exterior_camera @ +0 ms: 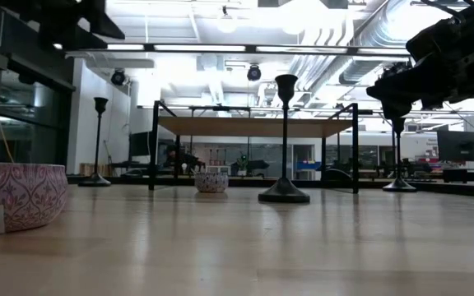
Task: Pick & Place candle stick holders
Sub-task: Put the top left black candle holder on the shelf
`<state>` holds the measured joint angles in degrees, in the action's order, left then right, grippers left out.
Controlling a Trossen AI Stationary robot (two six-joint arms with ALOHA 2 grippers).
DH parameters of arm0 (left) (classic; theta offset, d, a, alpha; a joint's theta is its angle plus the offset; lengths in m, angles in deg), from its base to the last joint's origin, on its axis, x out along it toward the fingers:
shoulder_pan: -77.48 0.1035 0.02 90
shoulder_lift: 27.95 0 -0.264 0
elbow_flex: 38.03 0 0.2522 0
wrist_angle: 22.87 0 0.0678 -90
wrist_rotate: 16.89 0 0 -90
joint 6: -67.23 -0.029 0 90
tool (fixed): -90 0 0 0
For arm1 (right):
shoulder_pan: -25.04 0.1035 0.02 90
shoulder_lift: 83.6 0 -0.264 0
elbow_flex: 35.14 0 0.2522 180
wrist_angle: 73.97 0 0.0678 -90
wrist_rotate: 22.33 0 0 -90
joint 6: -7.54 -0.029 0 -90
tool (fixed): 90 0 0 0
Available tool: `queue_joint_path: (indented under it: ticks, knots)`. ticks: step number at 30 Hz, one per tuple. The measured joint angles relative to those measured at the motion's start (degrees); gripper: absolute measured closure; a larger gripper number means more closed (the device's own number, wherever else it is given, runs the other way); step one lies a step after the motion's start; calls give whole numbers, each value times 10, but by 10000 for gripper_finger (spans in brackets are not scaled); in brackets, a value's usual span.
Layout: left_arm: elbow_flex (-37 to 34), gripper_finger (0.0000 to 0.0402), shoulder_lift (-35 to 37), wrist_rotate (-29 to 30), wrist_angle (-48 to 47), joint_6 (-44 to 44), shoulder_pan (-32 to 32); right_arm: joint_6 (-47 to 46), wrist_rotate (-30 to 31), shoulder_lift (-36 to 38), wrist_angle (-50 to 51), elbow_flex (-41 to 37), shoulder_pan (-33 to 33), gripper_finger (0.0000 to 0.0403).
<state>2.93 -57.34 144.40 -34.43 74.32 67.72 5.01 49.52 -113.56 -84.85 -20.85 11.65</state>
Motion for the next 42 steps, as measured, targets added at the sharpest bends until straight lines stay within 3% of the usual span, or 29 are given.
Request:
queue_joint_path:
  ticks: [4, 8, 14, 19, 23, 42]
  knots:
    - [11, 140, -40, 69, -21, -8, 0, 0, 0, 0, 0, 0, 0, 307]
    - [11, 140, -63, 89, -55, 36, 0, 0, 0, 0, 0, 0, 0, 307]
    - [11, 140, -61, 130, -201, 230, 0, 0, 0, 0, 0, 0, 0, 307]
    - [11, 140, -39, 121, -364, 395, 0, 0, 0, 0, 0, 0, 0, 307]
    - [11, 140, -37, 121, -437, 481, 0, 0, 0, 0, 0, 0, 0, 307]
    - [-70, 140, -62, 138, -440, 593, 0, 0, 0, 0, 0, 0, 0, 307]
